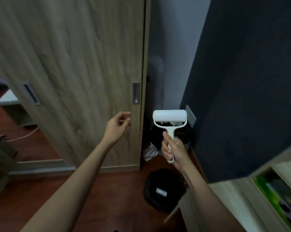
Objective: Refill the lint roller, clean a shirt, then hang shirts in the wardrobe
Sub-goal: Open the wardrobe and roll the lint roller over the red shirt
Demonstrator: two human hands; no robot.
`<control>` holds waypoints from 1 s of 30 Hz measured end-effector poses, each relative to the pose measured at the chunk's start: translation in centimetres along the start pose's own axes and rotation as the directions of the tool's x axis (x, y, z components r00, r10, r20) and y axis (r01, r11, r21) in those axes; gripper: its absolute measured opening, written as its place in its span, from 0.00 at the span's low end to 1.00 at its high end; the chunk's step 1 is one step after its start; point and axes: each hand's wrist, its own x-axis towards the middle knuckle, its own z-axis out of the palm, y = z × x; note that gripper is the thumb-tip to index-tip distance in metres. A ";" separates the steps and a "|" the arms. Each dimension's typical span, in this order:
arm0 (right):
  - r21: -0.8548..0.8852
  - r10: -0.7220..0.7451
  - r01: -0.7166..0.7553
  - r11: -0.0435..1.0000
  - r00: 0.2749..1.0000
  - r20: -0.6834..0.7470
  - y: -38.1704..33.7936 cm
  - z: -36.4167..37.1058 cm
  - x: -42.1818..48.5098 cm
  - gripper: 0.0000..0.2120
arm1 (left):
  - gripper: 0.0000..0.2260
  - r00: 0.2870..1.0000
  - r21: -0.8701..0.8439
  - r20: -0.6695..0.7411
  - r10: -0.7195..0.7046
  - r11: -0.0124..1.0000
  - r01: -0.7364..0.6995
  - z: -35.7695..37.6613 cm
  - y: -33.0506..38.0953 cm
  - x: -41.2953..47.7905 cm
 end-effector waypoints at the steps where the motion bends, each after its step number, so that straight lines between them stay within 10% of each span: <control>1: -0.014 -0.003 0.003 1.000 1.000 -0.005 -0.4 1.1 1.6 0.22 | 0.09 0.999 0.044 -0.036 0.033 0.999 -0.031 -1.0 -0.5 1.3; 16: -0.024 -0.090 0.088 0.996 0.991 -0.096 -3.5 6.1 17.6 0.22 | 0.43 0.949 0.749 -0.028 0.313 0.636 -0.188 1.6 -5.8 19.8; 30: -0.127 -0.047 0.036 0.991 0.995 -0.089 -4.7 3.0 22.9 0.21 | 0.47 0.926 0.770 -0.148 0.348 0.628 -0.113 5.4 -10.1 25.7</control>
